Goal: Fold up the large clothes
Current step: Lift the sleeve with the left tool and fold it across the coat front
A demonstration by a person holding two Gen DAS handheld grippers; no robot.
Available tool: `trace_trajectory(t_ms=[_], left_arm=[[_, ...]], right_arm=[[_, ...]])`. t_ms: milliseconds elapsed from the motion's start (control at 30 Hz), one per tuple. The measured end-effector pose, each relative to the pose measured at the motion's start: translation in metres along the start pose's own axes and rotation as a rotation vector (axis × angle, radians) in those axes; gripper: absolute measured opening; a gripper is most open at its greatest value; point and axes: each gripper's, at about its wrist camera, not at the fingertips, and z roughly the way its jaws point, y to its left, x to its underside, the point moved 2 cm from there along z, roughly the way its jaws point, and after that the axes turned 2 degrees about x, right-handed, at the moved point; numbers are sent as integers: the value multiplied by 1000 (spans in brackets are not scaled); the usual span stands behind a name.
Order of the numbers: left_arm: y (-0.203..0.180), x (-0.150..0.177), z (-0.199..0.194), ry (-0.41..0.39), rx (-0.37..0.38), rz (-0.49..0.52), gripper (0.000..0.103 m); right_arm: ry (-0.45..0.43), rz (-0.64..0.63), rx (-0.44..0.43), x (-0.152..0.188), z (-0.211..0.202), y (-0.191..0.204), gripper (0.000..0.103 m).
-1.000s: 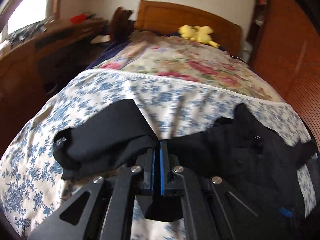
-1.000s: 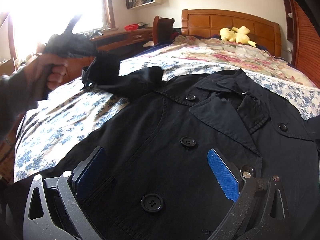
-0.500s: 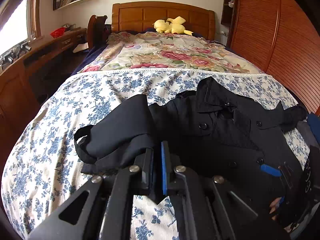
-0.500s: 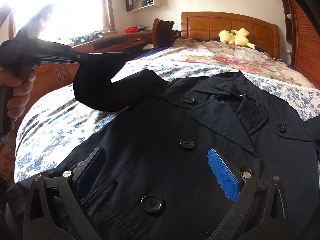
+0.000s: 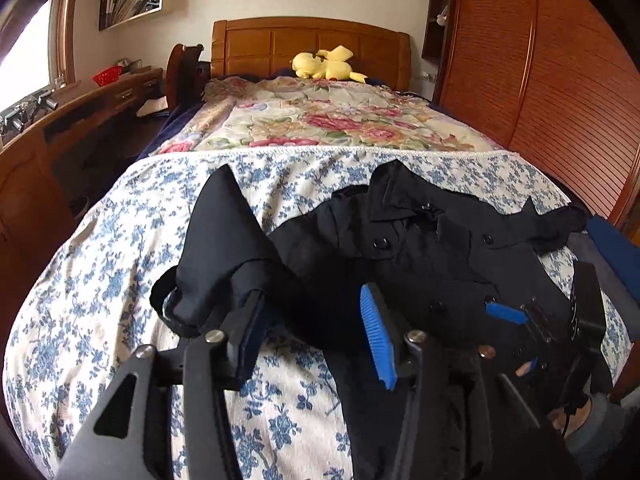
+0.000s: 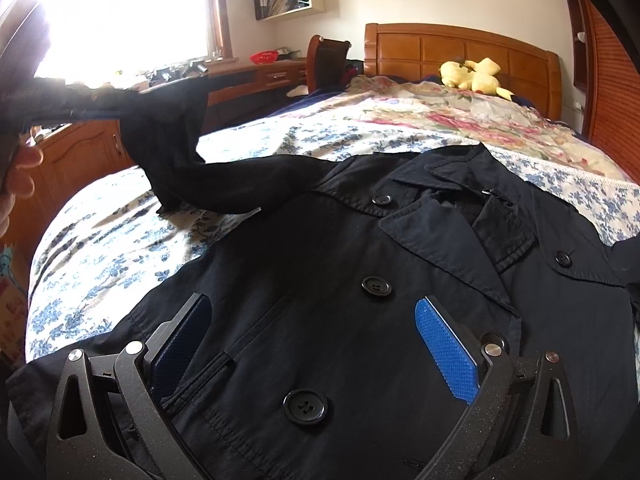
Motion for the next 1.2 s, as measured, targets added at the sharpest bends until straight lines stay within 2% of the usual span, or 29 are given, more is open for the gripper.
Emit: trace_trajectory(t_ms=[333,533,700,800,967,1200], left_arm=[[13,64,3,100,1,-77,48],[25,84,-14,76,-11,-115,48],[46,80,-22,40,-35,-151,48],[63,74,-17,26,-79,-158,48],[95,62,6,-2,-138,-204,48],[128,51,50,24,-183,-233,48]], right_arm=[[-1,1,0,0,0,0,103],[-32,9,1,-4,-11,0,103],[-71,-7,6,-7,-37,2,103],[-72,-11,1,-4,-50,5,103],[-59,-21,15,3,-55,11,103],[-16,-9,22,9,-45,5,103]])
